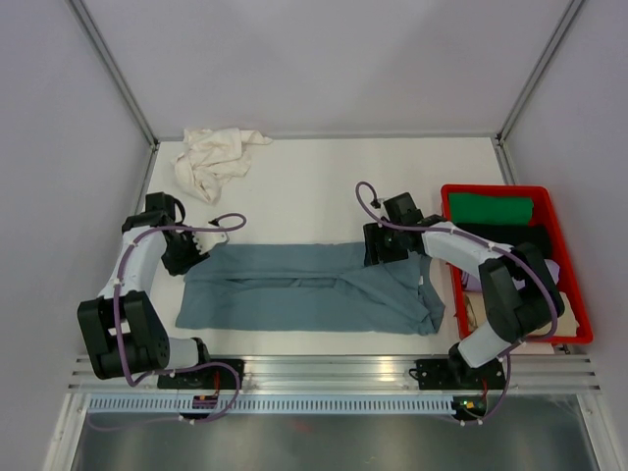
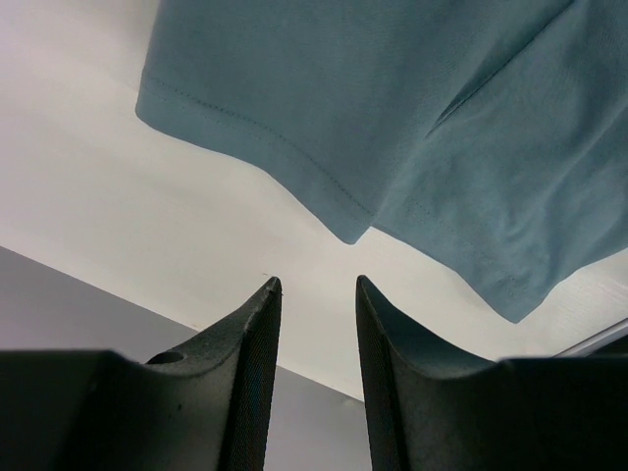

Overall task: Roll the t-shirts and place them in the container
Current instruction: Fold the tshirt

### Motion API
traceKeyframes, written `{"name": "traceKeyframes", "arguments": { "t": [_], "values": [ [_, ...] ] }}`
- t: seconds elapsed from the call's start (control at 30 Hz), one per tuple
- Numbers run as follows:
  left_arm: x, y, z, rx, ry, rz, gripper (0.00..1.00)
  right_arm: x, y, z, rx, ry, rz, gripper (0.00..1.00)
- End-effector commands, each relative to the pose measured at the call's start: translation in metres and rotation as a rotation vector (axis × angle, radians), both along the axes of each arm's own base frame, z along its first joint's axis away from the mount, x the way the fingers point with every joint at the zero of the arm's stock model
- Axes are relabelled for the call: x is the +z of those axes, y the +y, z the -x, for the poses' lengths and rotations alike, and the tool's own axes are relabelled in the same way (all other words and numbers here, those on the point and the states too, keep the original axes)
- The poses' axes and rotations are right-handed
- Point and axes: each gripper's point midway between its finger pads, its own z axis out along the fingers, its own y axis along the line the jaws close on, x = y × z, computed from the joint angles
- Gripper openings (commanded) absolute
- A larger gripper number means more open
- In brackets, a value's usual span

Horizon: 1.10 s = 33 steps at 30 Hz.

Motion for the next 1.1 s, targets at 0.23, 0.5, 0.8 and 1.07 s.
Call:
{"name": "traceKeyframes", "arguments": {
  "t": [0.23,0.5,0.8,1.07],
  "values": [
    [0.002,-0.005,0.000,0.048,0.005,0.045,0.43,0.007,0.019,0.020,0.034,0.003,-0.152,0.36],
    [0.003,-0.004,0.000,0.044,0.000,0.034,0.43,0.020,0.025,0.035,0.001,0.000,-0.206,0.11],
    [0.003,-0.002,-0.001,0.046,-0.003,0.027,0.42,0.022,0.060,0.090,0.033,0.084,-0.277,0.07],
    [0.001,-0.002,-0.001,0.046,0.003,0.025,0.43,0.011,0.075,0.133,0.068,0.173,-0.279,0.06]
  ]
}}
